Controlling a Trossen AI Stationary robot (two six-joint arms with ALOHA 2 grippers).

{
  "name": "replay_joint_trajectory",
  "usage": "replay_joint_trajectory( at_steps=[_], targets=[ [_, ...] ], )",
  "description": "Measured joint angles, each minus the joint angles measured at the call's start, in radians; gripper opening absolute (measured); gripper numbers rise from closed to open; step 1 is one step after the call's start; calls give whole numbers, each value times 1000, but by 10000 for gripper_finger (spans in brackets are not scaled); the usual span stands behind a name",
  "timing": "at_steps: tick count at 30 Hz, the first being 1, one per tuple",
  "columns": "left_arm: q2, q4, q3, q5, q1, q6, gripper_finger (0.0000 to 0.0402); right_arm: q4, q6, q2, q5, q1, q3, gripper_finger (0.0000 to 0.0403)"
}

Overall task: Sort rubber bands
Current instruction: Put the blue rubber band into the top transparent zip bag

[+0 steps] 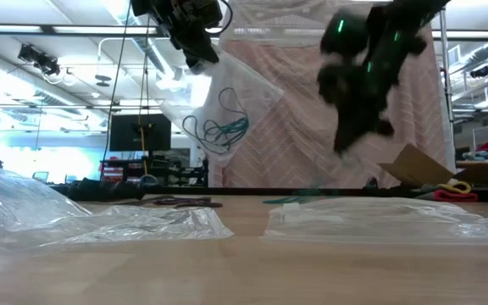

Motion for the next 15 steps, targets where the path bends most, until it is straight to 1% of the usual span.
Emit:
replay_joint_trajectory(
  at_steps=[4,7,11,15],
  targets=[
    [1,23,0,0,0,2,0,-84,-25,-135,50,3,106,0],
    [1,58,0,0,0,2,0,-125,-62,-186,78,3,189,0],
    [1,94,0,0,0,0,0,-106,-122,-206,78,10,304,0],
    [1,109,0,0,0,-2,0,-112,-171,-173,80,11,405,0]
  ],
)
